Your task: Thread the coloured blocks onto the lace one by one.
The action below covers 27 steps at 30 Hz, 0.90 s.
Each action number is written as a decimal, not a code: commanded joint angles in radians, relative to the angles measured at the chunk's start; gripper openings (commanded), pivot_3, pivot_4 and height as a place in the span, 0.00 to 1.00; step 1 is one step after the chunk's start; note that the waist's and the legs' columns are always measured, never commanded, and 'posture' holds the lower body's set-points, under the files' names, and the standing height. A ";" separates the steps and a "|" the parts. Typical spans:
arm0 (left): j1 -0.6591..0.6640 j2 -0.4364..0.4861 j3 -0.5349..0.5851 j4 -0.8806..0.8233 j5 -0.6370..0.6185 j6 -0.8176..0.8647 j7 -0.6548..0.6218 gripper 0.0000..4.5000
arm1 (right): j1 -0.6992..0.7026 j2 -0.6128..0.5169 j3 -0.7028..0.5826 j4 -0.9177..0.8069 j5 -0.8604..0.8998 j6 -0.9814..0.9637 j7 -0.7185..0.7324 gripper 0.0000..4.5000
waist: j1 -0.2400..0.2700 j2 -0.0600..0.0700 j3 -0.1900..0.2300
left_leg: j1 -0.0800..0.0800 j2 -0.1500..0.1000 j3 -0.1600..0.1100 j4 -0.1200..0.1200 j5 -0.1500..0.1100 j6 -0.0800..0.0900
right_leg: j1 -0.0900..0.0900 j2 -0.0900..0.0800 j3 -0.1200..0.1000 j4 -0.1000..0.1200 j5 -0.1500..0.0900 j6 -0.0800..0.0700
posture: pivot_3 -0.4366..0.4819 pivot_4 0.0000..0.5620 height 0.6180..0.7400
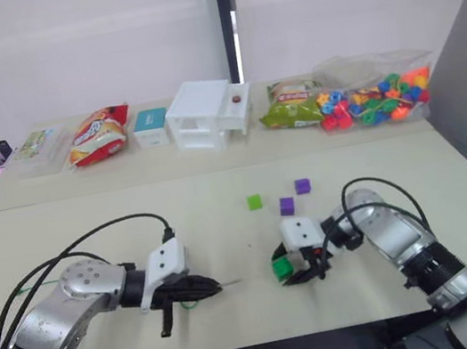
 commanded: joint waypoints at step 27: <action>-0.318 -0.107 -0.284 0.046 0.123 0.251 0.135 0.00 | 0.170 0.056 -0.036 -0.383 -0.025 0.400 -0.267 0.27 | -0.003 0.000 0.000 | 0.001 -0.001 -0.001 0.001 0.000 0.000 | 0.000 0.001 0.000 0.004 0.000 0.000 | 0.48 0.27 1.00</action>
